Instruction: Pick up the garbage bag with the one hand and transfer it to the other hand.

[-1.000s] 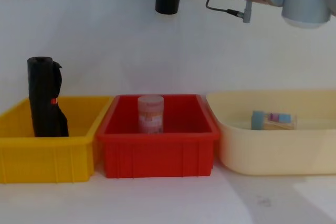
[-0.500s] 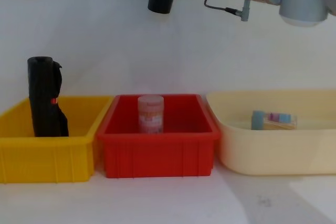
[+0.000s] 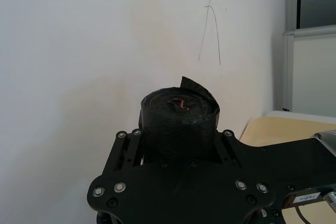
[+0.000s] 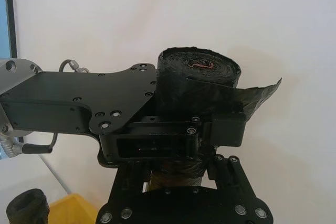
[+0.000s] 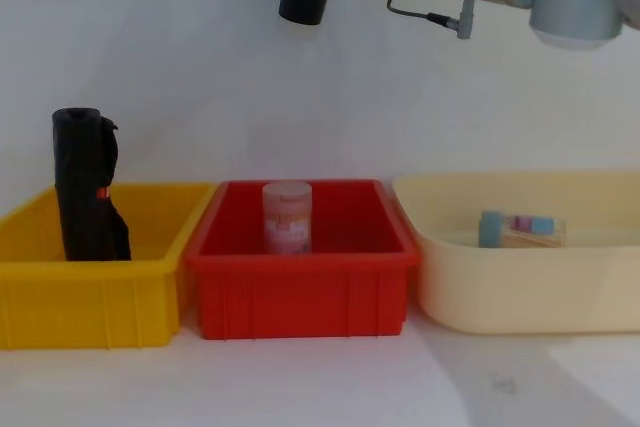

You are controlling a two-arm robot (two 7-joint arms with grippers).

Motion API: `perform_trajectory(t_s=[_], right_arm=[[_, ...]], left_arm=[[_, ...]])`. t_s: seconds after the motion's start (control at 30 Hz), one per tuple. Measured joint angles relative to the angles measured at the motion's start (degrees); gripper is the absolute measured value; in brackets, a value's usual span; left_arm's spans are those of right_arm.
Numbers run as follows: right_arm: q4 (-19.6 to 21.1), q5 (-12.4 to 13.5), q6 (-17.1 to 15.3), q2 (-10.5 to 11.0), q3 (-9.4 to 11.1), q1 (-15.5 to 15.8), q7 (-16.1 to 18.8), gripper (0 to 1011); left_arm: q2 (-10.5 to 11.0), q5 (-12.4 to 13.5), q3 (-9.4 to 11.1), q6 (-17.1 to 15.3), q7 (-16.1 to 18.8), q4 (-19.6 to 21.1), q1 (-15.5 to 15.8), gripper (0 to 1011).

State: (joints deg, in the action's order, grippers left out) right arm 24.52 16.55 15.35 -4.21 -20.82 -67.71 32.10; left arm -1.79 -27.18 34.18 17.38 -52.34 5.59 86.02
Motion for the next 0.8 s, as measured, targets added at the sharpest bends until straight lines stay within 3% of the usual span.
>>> perform_trajectory(t_s=[0.5, 0.6, 0.8], right_arm=[[-0.2, 0.0, 0.1, -0.1, 0.0, -0.1, 0.0, 568], [-0.2, 0.0, 0.1, -0.1, 0.0, -0.1, 0.0, 569], [-0.2, 0.0, 0.2, -0.1, 0.0, -0.1, 0.0, 567]], left_arm=[[0.0, 0.0, 0.0, 0.0, 0.0, 0.0, 0.0, 484], [0.0, 0.0, 0.0, 0.0, 0.0, 0.0, 0.0, 522], [0.0, 0.0, 0.0, 0.0, -0.1, 0.0, 0.0, 704]])
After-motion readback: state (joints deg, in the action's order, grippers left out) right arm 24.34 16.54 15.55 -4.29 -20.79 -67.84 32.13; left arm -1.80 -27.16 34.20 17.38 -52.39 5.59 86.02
